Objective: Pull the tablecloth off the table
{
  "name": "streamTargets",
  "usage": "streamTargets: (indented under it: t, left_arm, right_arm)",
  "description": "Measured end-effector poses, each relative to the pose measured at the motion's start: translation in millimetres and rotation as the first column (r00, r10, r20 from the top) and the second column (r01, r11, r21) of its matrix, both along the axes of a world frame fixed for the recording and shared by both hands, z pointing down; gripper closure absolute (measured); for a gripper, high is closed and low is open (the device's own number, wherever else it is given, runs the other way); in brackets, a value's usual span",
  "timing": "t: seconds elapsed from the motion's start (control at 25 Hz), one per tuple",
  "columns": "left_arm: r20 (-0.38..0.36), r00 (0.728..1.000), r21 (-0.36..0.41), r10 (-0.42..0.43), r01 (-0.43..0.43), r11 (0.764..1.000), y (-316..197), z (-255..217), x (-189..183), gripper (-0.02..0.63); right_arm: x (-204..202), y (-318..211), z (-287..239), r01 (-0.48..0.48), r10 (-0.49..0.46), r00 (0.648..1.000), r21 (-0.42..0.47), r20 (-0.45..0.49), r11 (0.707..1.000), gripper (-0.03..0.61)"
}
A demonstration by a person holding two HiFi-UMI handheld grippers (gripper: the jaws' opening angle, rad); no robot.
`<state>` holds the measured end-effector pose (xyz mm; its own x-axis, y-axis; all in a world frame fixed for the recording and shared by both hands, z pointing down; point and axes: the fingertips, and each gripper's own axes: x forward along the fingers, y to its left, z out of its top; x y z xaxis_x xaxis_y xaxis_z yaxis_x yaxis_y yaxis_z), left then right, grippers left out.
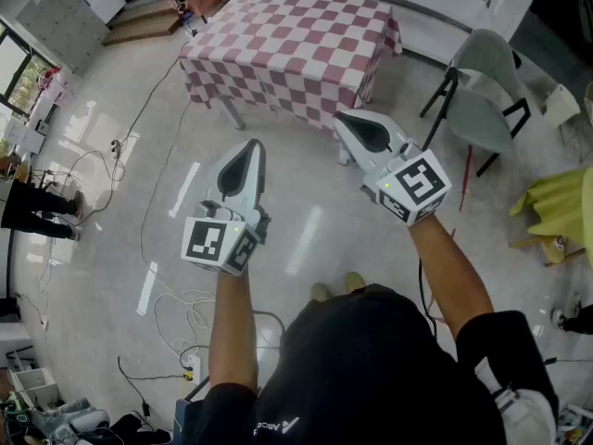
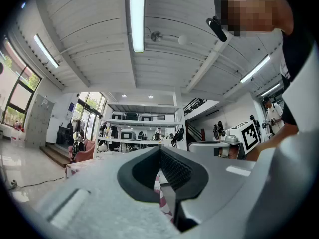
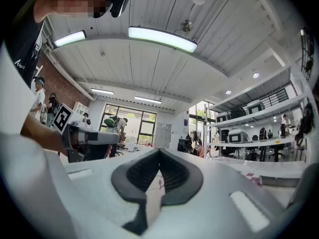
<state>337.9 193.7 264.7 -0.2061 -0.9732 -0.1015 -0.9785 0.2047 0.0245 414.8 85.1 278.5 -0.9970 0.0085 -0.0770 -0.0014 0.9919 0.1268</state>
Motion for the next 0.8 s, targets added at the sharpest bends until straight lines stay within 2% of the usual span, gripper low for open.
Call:
streamTargets:
  t: [0.2,0.36,0.8]
  left_arm:
    - [-0.004,1.000,0.004,0.001,-0.001,1.000,7,-2,-6,0.604]
    - [-0.003,1.000,0.007,0.003,-0.003,1.000,15,0,-15,0.604]
    - [0.027,0.999,0.042,0.038,-0.039,0.998,43,2,-68,0.603]
  right_arm:
    - [-3,9,-7,0.004,-0.004,0.999,-0.010,0.040,1.000,0.577]
    - [-13,16,-6,-0.002,0.003,0.999,-0.005,0.036,1.000,0.575]
    - [-59,38,2,-0.038,0.038,0.999,0.005,0.023,0.999,0.575]
